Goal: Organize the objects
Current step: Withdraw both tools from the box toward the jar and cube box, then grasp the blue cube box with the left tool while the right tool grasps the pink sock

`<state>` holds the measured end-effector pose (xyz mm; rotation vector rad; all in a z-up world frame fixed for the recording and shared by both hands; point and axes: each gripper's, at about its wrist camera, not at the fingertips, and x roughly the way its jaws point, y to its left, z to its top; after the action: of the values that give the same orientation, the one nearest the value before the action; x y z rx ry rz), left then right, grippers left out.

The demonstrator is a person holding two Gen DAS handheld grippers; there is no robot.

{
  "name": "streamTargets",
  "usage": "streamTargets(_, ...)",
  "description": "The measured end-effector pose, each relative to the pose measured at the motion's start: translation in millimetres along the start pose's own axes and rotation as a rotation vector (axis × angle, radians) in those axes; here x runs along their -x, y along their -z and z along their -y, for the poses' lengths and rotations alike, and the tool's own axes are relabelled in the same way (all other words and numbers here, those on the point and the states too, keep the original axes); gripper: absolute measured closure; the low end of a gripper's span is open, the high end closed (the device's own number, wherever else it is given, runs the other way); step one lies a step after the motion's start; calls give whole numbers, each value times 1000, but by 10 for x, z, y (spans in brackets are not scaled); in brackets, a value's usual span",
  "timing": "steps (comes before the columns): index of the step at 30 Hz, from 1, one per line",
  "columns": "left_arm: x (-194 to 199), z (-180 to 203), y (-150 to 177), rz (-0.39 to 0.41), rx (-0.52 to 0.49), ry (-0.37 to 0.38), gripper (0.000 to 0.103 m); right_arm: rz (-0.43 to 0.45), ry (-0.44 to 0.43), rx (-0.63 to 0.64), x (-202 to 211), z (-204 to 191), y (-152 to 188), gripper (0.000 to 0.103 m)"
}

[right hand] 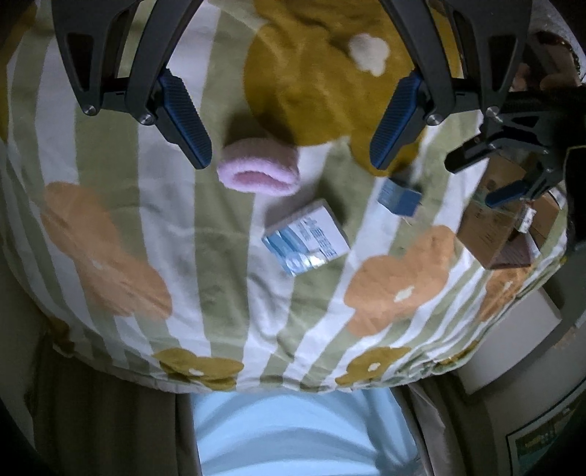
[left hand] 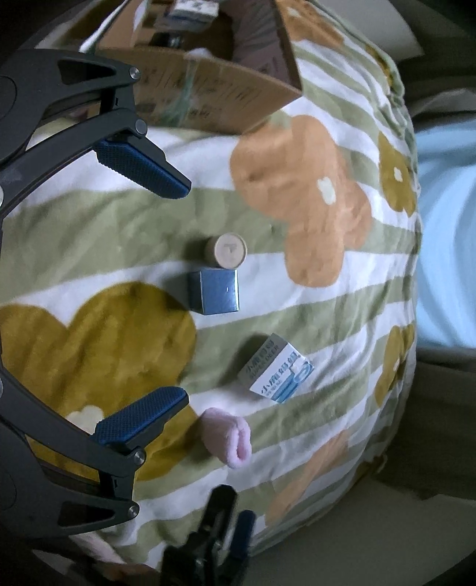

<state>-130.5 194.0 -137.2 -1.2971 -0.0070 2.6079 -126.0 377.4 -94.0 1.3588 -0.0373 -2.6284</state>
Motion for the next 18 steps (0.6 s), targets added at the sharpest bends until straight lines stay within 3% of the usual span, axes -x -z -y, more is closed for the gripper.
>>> streamTargets(5, -294, -34, 18, -29, 73, 27, 7, -19, 5, -58, -267, 178, 118, 17)
streamTargets(10, -580, -14, 8, -55, 86, 14, 19, -41, 27, -67, -481, 254, 209, 17)
streamTargets(18, -897, -77, -43, -92, 112, 0, 20, -62, 28, -55, -761, 256, 269, 17)
